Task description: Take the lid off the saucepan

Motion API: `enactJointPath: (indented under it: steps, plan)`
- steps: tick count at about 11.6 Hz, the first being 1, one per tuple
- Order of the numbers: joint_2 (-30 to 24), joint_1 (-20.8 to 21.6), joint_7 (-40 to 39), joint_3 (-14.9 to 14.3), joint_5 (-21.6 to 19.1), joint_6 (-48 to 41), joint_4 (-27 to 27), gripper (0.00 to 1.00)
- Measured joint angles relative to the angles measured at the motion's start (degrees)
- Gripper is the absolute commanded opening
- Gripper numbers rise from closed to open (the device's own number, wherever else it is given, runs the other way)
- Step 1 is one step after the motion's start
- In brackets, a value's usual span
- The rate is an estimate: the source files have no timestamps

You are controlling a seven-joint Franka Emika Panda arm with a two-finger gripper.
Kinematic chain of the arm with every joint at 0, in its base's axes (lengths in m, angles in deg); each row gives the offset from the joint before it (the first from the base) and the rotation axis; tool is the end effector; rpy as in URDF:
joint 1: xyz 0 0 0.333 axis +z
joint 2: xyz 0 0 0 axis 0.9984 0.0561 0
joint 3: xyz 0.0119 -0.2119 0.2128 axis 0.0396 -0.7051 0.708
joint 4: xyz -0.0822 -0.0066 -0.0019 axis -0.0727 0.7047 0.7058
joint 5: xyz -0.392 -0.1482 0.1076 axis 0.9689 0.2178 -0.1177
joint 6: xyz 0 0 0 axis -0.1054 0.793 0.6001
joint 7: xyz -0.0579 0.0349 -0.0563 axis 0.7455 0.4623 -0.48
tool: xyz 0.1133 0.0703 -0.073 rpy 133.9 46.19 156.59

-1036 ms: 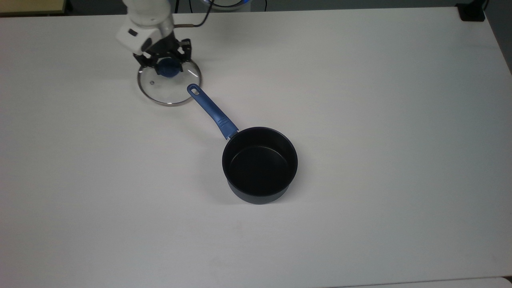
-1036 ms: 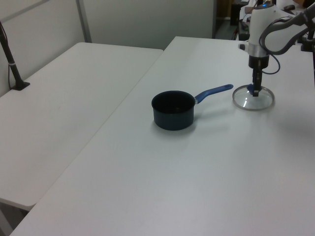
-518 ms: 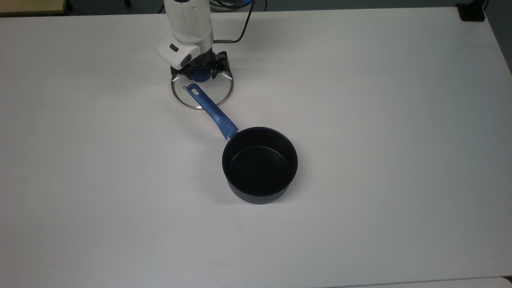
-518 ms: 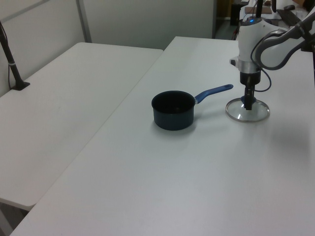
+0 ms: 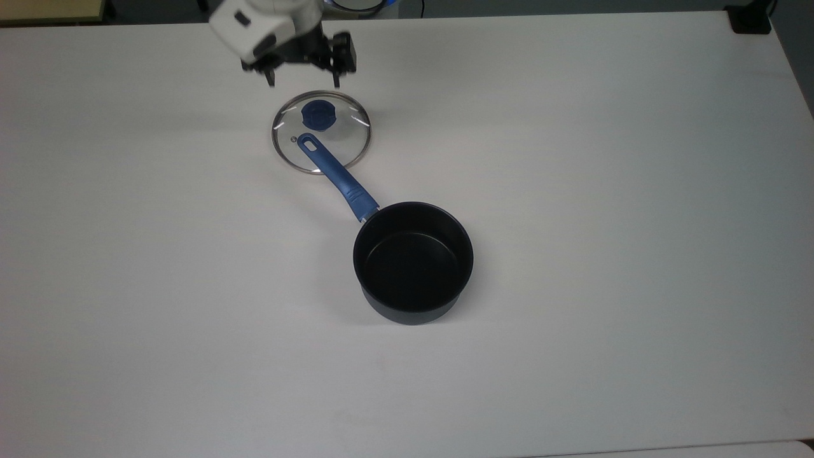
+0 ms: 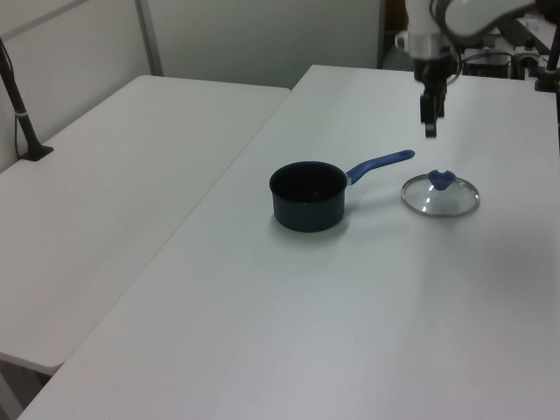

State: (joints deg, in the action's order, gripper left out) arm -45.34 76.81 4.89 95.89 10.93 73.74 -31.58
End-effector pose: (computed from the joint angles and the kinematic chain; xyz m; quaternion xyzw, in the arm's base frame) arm 0.5746 -0.0283 0.4064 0.9974 0.0192 -0.0671 0.0207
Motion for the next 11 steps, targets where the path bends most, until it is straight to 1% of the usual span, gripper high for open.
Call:
enactJointPath:
  steps: [2,3,4,5,6,8,9,11]
  plan:
    - [-1.0,-0.1,0.9,0.1,0.0,-10.2,9.4,1.0]
    - [-1.4,-0.3,1.0,-0.2,0.0,-15.1,14.3,1.0]
    - [-2.0,-0.3,1.2,-1.1,-0.7,-17.6,17.6,1.0]
    - [-2.5,-0.2,1.5,-2.7,-2.2,-17.9,19.0,1.0]
    - [-2.7,0.7,1.5,-5.0,-3.2,-16.4,19.4,1.0]
    - [-2.0,5.9,1.5,-10.9,-3.5,-11.8,19.4,1.0]
    - [-1.5,8.0,1.9,-12.8,-3.5,-10.0,19.4,1.0]
    - [-1.2,9.0,2.2,-14.1,-3.5,-8.4,19.4,1.0]
